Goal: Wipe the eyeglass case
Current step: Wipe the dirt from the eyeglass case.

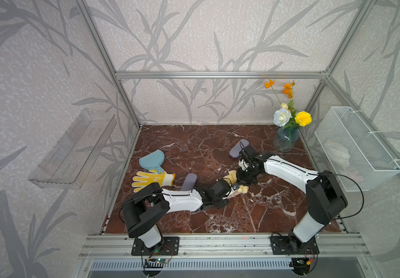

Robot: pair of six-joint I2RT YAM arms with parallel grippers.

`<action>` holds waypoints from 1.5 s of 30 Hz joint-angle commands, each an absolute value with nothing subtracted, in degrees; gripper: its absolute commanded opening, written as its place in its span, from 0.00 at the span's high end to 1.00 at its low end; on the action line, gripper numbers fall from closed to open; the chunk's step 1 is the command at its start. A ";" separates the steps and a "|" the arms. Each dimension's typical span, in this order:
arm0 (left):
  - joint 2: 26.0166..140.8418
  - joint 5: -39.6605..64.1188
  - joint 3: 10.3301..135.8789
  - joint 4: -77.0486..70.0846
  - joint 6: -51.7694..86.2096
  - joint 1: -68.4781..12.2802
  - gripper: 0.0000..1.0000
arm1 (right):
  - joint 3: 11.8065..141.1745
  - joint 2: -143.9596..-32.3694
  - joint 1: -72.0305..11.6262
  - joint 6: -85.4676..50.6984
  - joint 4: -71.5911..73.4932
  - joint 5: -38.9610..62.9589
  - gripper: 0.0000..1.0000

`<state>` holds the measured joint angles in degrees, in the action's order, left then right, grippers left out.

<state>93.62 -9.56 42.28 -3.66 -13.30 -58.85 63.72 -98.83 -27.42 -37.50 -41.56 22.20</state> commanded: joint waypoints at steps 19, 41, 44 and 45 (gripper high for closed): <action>96.59 -34.84 41.13 -10.35 -21.97 -66.23 0.92 | 89.52 -110.79 -37.54 -25.99 -57.74 20.45 1.00; 98.88 -38.73 41.57 -11.35 -22.32 -68.30 0.93 | 90.33 -108.61 -37.27 -26.55 -55.68 19.24 1.00; 99.07 -39.11 41.43 -11.34 -22.16 -68.56 0.93 | 84.50 -109.43 -36.18 -29.70 -49.38 27.87 1.00; 99.02 -39.09 41.23 -11.38 -22.19 -68.56 0.93 | 81.79 -109.19 -35.15 -29.64 -48.25 28.25 1.00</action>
